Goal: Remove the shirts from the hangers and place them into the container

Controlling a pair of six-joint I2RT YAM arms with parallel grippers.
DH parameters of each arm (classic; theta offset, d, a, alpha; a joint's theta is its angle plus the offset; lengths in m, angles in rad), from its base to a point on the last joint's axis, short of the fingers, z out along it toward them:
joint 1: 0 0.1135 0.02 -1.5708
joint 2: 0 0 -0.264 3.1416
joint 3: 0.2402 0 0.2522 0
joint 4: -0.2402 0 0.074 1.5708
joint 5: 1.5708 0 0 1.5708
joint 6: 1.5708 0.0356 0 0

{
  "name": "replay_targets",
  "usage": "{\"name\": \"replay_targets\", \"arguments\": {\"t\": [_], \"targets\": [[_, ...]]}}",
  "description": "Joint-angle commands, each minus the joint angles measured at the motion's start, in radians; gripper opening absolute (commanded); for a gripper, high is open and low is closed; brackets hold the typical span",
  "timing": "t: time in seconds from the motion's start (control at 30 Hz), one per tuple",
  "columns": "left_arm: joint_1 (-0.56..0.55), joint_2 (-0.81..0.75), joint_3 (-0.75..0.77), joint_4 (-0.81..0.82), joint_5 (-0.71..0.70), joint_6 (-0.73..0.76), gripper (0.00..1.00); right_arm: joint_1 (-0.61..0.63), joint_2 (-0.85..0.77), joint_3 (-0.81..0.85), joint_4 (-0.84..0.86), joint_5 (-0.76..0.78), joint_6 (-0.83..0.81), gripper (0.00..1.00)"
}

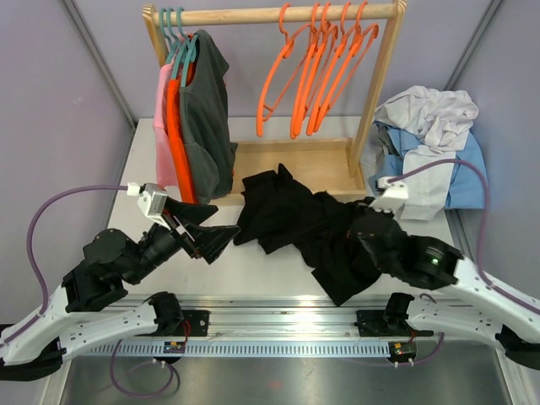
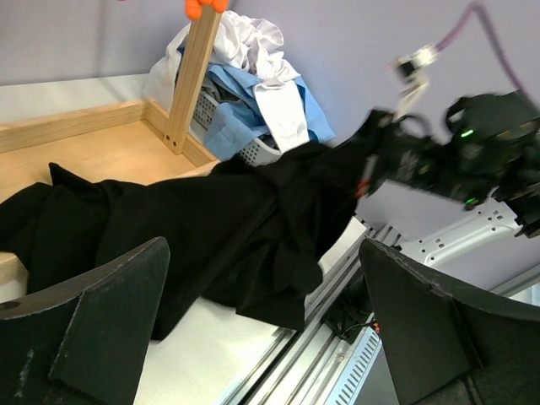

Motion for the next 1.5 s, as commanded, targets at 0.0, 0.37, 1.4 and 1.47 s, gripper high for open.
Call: {"name": "replay_targets", "arguments": {"t": [0.0, 0.37, 1.4, 1.47], "targets": [[-0.003, 0.027, 0.054, 0.056, 0.015, 0.020, 0.99, 0.007, -0.123, 0.127, -0.148, 0.246, -0.035, 0.00], [-0.003, 0.093, 0.088, 0.082, 0.047, 0.023, 0.99, 0.007, -0.111, 0.223, -0.061, 0.063, -0.229, 0.00], [-0.003, -0.029, -0.006, 0.102, 0.051, -0.026, 0.99, -0.313, 0.588, -0.097, 0.391, -0.370, -0.112, 0.99], [-0.003, -0.031, -0.010, 0.105, 0.052, -0.028, 0.99, -0.313, 0.629, -0.109, 0.426, -0.438, -0.115, 1.00]]}}
